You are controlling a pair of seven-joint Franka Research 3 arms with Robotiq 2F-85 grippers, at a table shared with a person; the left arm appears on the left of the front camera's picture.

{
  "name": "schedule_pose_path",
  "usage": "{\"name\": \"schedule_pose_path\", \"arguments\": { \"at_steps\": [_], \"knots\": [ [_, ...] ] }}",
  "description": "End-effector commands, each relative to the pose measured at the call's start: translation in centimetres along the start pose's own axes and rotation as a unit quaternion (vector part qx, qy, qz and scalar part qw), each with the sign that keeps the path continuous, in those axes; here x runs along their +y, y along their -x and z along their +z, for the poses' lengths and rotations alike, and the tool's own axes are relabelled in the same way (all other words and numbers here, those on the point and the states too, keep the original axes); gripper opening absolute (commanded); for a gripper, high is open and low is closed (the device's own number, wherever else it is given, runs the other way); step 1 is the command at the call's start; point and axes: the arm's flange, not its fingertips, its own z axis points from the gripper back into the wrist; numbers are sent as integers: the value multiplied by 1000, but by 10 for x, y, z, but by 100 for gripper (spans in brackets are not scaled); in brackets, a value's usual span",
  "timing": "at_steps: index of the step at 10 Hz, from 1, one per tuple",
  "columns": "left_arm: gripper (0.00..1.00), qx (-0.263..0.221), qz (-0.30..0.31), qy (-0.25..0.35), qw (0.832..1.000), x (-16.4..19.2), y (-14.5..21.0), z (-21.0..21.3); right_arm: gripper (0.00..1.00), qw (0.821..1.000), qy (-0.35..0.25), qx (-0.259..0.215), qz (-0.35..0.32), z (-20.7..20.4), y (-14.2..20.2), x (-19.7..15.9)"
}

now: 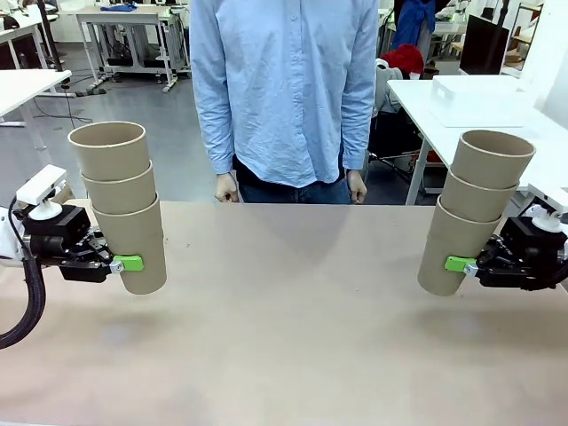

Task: Stack the cups and store them in the basket.
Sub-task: Place the stack of Reusable plastic cups into the Pantry Basket.

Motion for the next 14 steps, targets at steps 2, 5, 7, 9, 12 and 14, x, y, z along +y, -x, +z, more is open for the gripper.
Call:
{"name": "schedule_pose_path", "arguments": {
  "at_steps": [2, 5, 7, 9, 12, 14],
  "knots": [
    [84, -4, -1, 1, 1000, -1, -5, 0, 85, 1000, -2, -2, 1, 0, -5, 1],
    [84, -4, -1, 1, 1000, -1, -5, 0, 85, 1000, -2, -2, 1, 0, -5, 1],
    [84, -4, -1, 1, 1000, -1, -5, 0, 85, 1000, -2, -2, 1, 0, -5, 1],
    [84, -4, -1, 1, 1000, -1, -5, 0, 85, 1000, -2, -2, 1, 0, -5, 1],
    [84, -4, -1, 1, 1000, -1, -5, 0, 85, 1000, -2, -2, 1, 0, -5, 1],
    [84, -4, -1, 1, 1000, -1, -5, 0, 85, 1000, -2, -2, 1, 0, -5, 1]
  ]
}}
